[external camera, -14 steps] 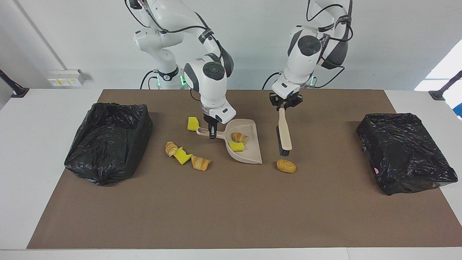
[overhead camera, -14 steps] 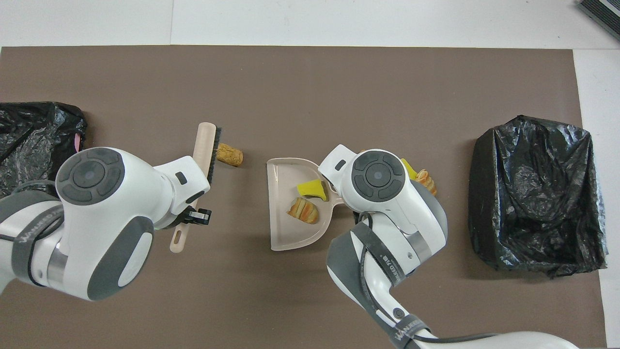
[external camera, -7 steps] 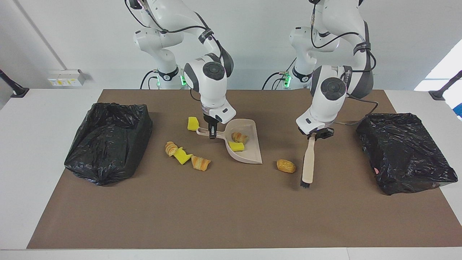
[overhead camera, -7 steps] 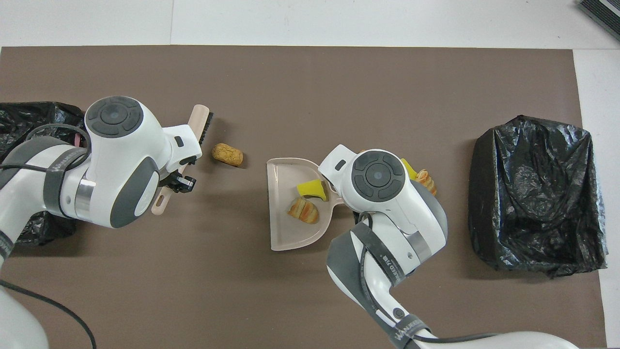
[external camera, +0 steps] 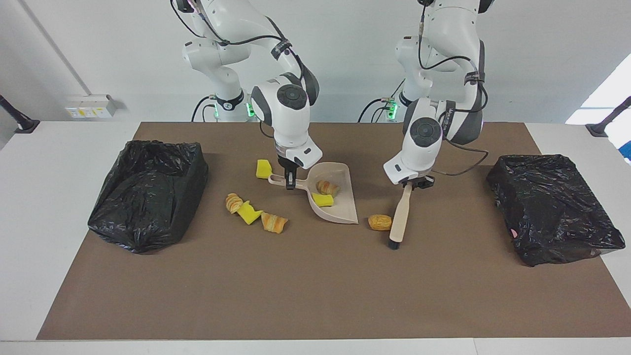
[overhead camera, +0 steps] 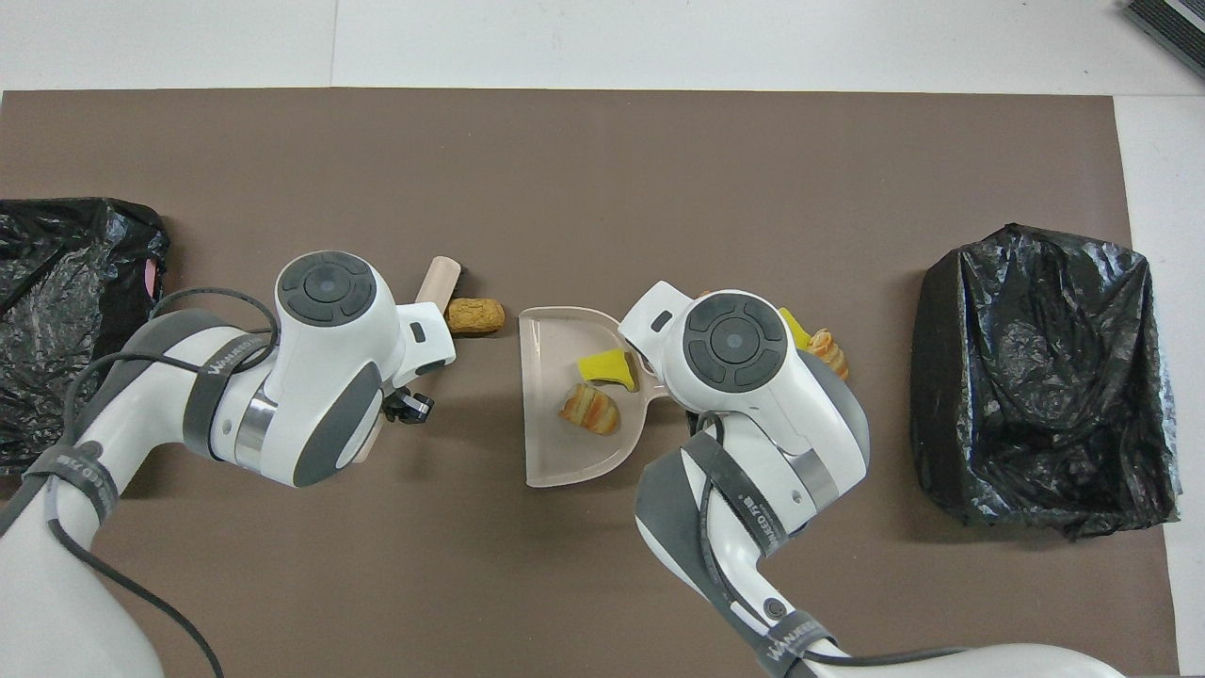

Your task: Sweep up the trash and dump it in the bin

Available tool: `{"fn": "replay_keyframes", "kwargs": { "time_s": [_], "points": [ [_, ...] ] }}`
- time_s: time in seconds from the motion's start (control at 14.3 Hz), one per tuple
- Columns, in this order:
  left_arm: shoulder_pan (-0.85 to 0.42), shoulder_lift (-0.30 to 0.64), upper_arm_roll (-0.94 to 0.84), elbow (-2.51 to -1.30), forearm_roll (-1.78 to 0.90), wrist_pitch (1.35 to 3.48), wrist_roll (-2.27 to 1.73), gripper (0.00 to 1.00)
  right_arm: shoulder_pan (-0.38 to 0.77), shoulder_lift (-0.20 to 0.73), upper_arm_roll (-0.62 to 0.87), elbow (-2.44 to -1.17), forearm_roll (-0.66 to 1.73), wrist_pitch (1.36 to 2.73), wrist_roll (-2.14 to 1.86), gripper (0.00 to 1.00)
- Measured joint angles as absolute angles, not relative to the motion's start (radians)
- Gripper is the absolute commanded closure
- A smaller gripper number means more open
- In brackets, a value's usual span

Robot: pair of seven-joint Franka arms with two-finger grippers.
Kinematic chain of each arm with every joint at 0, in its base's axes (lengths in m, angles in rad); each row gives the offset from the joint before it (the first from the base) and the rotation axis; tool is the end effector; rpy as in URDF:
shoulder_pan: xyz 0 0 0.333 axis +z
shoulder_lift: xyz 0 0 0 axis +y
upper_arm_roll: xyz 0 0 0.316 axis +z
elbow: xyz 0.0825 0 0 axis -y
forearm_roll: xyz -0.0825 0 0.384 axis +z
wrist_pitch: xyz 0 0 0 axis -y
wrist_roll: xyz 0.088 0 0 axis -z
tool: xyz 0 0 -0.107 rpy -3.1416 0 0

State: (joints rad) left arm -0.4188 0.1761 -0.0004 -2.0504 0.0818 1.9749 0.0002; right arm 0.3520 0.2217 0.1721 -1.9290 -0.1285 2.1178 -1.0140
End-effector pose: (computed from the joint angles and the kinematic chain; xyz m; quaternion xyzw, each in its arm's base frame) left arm 0.5045 -0.2191 0.3355 -0.9653 0.2266 0.1153 0.0605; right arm 0.5252 0.2921 0.3739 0.6951 0.7179 -0.0224 0.0310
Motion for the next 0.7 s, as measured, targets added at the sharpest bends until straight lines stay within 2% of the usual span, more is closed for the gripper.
{"fn": "replay_keyframes", "kwargs": {
  "time_s": [0.28, 0.7],
  "points": [
    [-0.549, 0.103, -0.004, -2.14, 0.005, 1.975, -0.067, 1.0, 0.35, 0.222, 0.172, -1.937, -0.128, 2.119, -1.014, 1.0],
    [-0.66, 0.067, -0.006, -2.156, -0.079, 1.948, -0.142, 1.0, 0.334, 0.222, 0.172, -1.949, -0.128, 2.121, -1.031, 1.0]
  ]
}}
